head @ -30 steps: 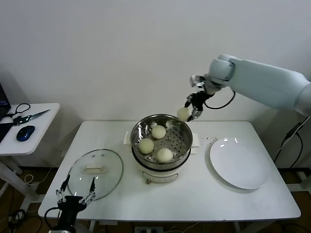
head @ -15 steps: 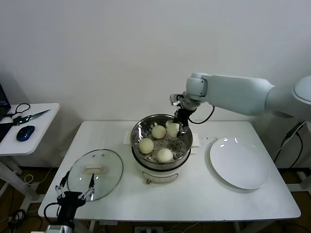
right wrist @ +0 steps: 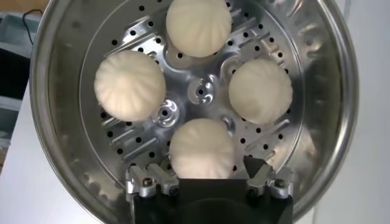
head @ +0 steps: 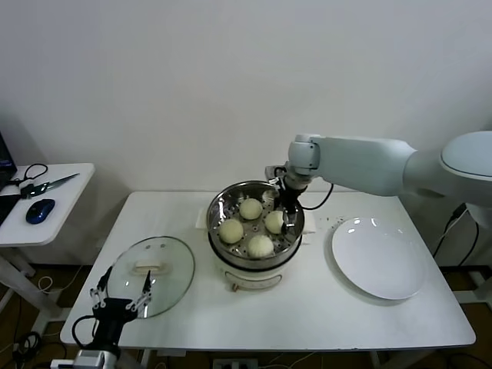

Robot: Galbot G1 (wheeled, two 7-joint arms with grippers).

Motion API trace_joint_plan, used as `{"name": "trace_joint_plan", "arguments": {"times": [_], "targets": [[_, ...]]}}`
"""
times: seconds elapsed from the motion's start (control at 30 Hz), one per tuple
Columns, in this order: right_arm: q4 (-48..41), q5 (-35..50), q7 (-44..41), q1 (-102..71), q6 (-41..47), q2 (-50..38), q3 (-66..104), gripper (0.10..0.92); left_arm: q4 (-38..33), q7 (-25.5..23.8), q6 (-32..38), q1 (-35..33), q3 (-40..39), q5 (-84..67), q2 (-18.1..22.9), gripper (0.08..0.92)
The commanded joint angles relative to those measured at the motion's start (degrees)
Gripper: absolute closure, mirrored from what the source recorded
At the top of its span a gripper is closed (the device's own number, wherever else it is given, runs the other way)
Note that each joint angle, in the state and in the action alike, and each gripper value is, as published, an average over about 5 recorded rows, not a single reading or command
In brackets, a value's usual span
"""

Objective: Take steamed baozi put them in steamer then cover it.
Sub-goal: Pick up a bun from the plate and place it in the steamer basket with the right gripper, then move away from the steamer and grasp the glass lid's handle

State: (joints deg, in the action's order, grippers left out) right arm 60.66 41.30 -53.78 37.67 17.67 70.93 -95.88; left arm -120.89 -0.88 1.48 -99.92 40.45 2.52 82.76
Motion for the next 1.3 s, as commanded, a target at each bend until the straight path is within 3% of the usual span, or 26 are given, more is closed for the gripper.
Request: {"name": "trace_joint_plan", "arguments": {"times": [0.03,0.33,0.53,0.83,1.13,1.3], "targets": [[0.25,-0.91,-1.85,0.09,-0.23,-1.34,2.6,0.204,-0.27,0.01,-0.17,0.1,-0.09,0.39,0.1,0.177],[4.13,3.67,-2.03,5.11,-8.56,-10.59,7.28,0.203,-0.14,0.13,0.01,0.04,0.06,1.67,0.26,0.177],[6.68,6.27,12.66,0.55,-22.91,-19.99,13.26,0.203,-0.03,0.36,0.13,0.14,0.03,3.65,1.0,0.177],[11.27,4.67,31.47,-30.88,-31.53,-33.04,48.94,0.203,-0.5,0.49,-0.05,0.74,-0.37,8.81,1.98,0.177],[19.69,-2.03,44.47,-65.68,-33.98,-31.76,88.36,0.203,-1.46,1.49,-0.27,0.1,0.68,15.12,3.06,0.177],[26.67,-4.73,48.63,-80.87,-32.87,-29.79,101.64,0.203,-2.21,2.31,-1.13,0.0,1.99,25.7,3.35,0.177]]}}
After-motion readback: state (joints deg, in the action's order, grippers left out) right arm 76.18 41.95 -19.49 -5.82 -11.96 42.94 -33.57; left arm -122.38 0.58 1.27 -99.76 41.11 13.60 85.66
